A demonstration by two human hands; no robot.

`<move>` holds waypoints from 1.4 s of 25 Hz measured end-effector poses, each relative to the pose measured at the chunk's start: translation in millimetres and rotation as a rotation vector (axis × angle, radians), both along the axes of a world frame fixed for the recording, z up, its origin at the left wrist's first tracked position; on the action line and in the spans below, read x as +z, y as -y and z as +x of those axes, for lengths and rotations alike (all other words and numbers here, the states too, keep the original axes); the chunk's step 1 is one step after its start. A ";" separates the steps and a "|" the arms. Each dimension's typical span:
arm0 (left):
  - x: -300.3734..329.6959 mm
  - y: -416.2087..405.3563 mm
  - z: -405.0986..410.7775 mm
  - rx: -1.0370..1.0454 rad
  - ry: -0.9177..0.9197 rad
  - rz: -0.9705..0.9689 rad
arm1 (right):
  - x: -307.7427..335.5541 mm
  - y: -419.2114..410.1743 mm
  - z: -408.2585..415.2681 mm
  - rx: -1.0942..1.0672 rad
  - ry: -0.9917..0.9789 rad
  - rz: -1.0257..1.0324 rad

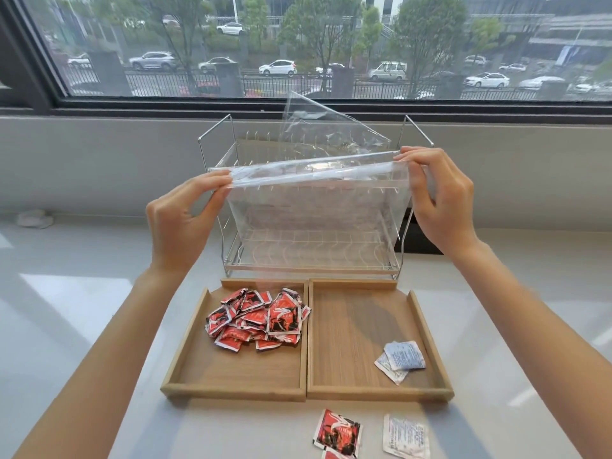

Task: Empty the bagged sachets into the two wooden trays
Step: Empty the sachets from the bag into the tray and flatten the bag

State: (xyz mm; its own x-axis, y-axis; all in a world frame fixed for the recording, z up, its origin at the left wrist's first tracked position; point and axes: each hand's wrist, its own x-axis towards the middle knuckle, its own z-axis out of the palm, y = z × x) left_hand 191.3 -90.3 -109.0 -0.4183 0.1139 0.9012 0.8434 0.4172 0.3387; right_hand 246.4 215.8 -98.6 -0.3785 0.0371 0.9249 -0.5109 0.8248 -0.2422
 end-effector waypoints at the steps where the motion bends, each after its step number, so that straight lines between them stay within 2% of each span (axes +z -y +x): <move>1: 2.9 -2.7 -8.1 -0.009 0.041 0.011 | 6.0 -1.7 -6.8 -0.004 0.038 -0.016; 6: 30.8 -16.5 -46.3 -0.034 0.249 0.054 | 37.9 -11.6 -35.7 0.006 0.196 -0.064; 11: 64.8 -14.4 -31.8 -0.040 0.097 0.063 | 60.9 -11.1 -19.1 0.039 0.073 -0.115; 13: 55.1 -8.7 -11.6 -0.040 0.038 0.011 | 47.5 -10.6 -0.2 0.030 0.031 -0.102; 15: 26.9 -1.6 8.3 -0.044 0.064 -0.056 | 15.9 -9.2 19.6 0.041 0.057 -0.085; 21: -103.3 15.1 49.5 0.018 0.406 -0.183 | -117.8 1.1 75.8 0.073 0.422 -0.127; 25: -168.1 18.7 74.1 0.002 0.670 -0.281 | -183.8 3.3 100.9 0.053 0.704 -0.166; 31: -202.9 19.3 94.5 -0.058 0.787 -0.398 | -215.3 -7.5 120.2 0.068 1.096 -0.032; 35: -195.6 14.6 93.2 -0.081 0.864 -0.446 | -205.4 -5.7 117.5 0.092 1.178 -0.099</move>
